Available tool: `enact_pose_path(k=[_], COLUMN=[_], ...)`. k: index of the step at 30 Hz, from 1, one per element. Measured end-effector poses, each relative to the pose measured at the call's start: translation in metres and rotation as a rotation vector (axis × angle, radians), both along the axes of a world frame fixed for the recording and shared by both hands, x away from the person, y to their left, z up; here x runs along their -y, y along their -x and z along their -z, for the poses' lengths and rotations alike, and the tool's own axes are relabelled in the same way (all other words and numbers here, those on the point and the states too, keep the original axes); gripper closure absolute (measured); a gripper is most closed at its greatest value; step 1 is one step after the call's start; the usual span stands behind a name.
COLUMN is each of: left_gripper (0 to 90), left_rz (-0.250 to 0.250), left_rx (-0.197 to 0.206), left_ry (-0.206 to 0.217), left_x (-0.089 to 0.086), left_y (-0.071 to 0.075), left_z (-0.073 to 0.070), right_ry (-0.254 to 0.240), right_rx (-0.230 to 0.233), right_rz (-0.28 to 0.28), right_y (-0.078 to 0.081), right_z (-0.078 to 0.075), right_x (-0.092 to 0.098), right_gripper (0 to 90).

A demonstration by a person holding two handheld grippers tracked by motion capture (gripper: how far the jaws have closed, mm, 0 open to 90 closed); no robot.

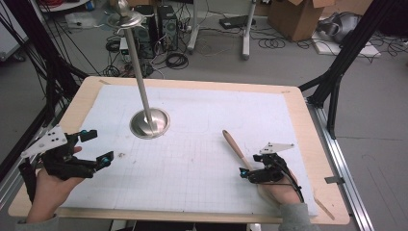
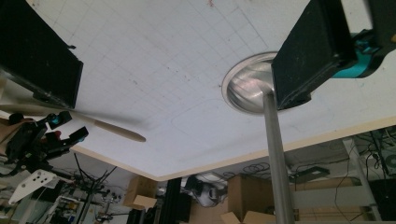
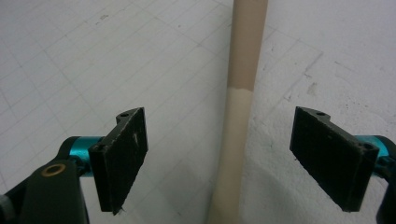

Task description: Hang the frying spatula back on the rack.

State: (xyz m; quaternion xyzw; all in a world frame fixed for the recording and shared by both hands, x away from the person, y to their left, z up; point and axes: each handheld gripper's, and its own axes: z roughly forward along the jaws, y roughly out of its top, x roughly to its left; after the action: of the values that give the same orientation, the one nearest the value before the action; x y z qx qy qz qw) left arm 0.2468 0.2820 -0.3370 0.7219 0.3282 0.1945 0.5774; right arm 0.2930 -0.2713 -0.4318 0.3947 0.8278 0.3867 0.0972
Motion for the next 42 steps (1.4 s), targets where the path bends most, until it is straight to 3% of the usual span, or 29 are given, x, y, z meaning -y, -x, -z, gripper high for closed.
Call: enact_pose_path(k=[12, 23, 27, 42], left_gripper=[2.5, 2.5, 2.5, 2.5], left_rz=[0.002, -0.002, -0.002, -0.007], left_rx=[-0.006, -0.006, -0.007, -0.009], left_ry=[-0.007, -0.005, -0.007, -0.003], left_x=[0.0, 0.0, 0.0, -0.002], left_y=[-0.001, 0.0, -0.001, 0.0], left_z=[0.002, 0.002, 0.003, 0.003], right_ry=[0.001, 0.028, 0.034, 0.073], right_rx=[-0.001, 0.06, 0.049, 0.079], right_rz=[0.043, 0.065, 0.064, 0.075], right_y=[0.003, 0.009, 0.009, 0.014], right_z=[0.01, 0.012, 0.015, 0.015], right_x=[0.002, 0.001, 0.0, -0.002], right_gripper=[29.1, 44.4, 46.7, 60.4])
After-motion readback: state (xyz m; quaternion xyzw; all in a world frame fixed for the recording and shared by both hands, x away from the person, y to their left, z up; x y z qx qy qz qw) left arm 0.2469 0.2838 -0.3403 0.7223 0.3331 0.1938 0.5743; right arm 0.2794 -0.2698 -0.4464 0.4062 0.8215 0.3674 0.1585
